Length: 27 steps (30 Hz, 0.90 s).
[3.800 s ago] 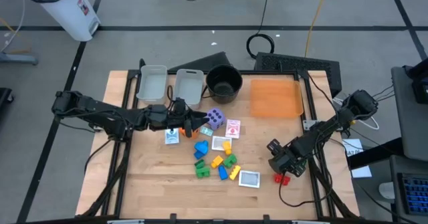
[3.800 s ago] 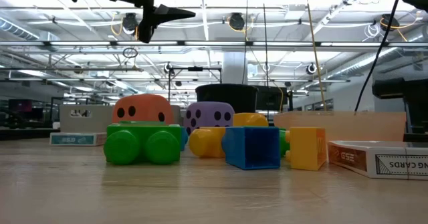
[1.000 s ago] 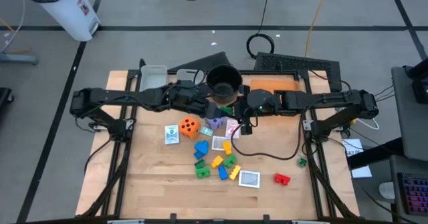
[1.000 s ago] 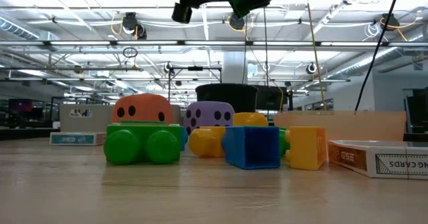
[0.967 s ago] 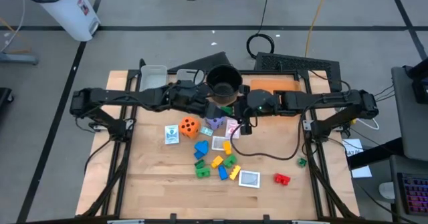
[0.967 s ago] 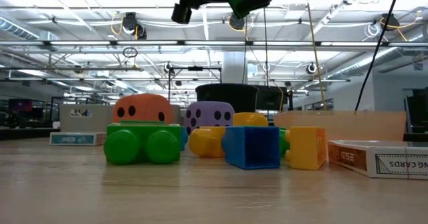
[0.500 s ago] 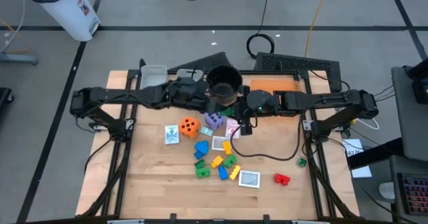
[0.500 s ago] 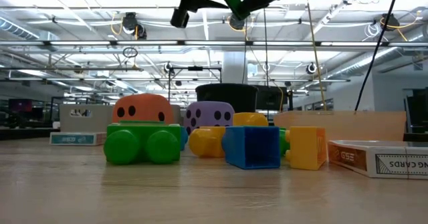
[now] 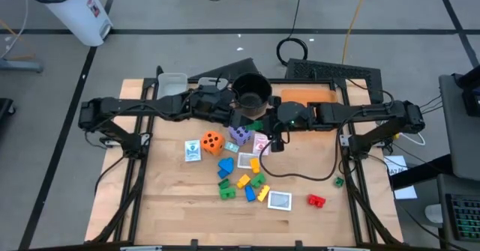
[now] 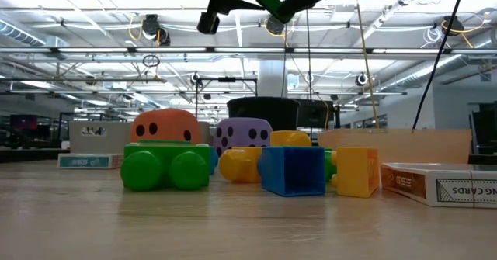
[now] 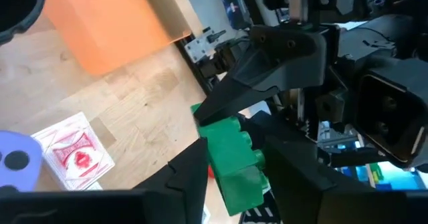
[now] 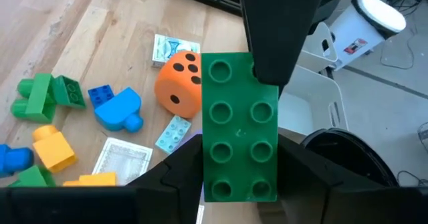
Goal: Pick & Place Toys
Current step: Put the green game piece into the right gray bin
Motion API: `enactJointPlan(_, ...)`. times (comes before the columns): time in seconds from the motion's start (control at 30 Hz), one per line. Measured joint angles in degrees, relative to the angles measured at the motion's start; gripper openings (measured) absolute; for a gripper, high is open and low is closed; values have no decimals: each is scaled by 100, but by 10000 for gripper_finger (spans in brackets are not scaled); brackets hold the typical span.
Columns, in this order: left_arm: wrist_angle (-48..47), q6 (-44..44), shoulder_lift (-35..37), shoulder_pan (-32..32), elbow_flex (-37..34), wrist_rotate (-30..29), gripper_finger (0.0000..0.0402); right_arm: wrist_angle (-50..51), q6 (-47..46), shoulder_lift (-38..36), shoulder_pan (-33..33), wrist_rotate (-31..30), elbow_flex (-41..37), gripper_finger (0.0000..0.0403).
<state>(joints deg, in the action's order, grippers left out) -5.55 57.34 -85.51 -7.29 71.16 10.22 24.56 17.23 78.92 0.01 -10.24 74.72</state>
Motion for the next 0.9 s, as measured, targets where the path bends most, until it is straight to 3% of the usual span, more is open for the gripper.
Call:
enactJointPlan(0.43, 52, 5, -4, 28, -2, 65, 194, -114, -42, 2, -4, -188, 2, 153)
enactJointPlan(0.77, -123, 109, -4, 13, -2, -141, 101, -94, -21, 9, -7, -223, 2, 151)
enactJointPlan(0.9, -162, 20, 0, 15, -2, -190, 91, -110, -2, 9, -4, -199, 1, 160)
